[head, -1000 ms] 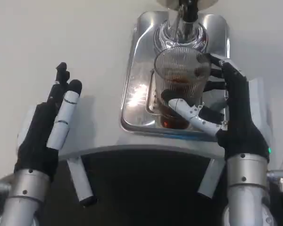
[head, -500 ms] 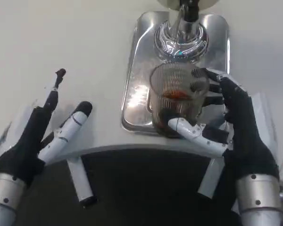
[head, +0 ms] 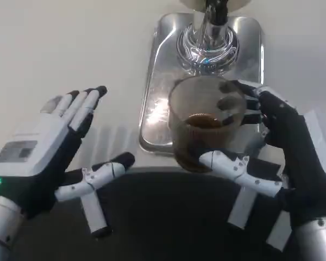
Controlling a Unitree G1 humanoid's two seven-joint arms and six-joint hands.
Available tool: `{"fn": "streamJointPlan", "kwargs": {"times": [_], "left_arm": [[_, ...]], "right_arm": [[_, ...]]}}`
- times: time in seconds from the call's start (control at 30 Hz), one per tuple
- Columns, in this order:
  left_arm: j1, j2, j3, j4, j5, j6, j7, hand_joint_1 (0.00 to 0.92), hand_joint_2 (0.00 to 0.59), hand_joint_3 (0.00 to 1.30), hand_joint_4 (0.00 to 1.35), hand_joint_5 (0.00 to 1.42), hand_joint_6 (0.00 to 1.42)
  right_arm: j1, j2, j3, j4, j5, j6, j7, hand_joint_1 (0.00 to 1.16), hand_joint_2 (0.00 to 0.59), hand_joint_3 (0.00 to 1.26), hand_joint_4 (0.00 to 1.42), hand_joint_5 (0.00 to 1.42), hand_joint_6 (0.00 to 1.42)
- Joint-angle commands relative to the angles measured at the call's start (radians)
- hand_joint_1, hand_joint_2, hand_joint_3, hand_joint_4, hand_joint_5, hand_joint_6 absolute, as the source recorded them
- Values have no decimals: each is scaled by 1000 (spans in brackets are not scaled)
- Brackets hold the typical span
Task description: Grasp the cup under the faucet to collect the drink, then remove the cup.
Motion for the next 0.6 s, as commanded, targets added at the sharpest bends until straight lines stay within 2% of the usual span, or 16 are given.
{"fn": "streamJointPlan", "kwargs": {"times": [0.03,0.17,0.33,0.47,0.6], "left_arm": [[34,19,-3,-43,89,-9,8,0,145,0,0,0,0],[67,26,8,-66,113,-32,2,0,141,0,0,0,0],[99,39,23,-84,117,-58,-3,3,135,0,0,0,0],[135,61,36,-104,90,-102,-17,7,128,0,0,0,0],[161,68,39,-135,81,-132,-28,9,124,0,0,0,0]], "right_arm": [[38,-19,10,-56,14,-88,19,1162,321,732,735,803,1085],[71,-47,-7,-104,16,-115,53,1162,321,732,735,803,1085],[143,-76,-28,-194,52,-106,110,1162,321,732,735,803,1086],[218,-81,-39,-289,78,-87,150,1162,315,732,741,810,1087],[256,-65,-56,-308,94,-115,176,1162,311,735,743,813,1088]]}}
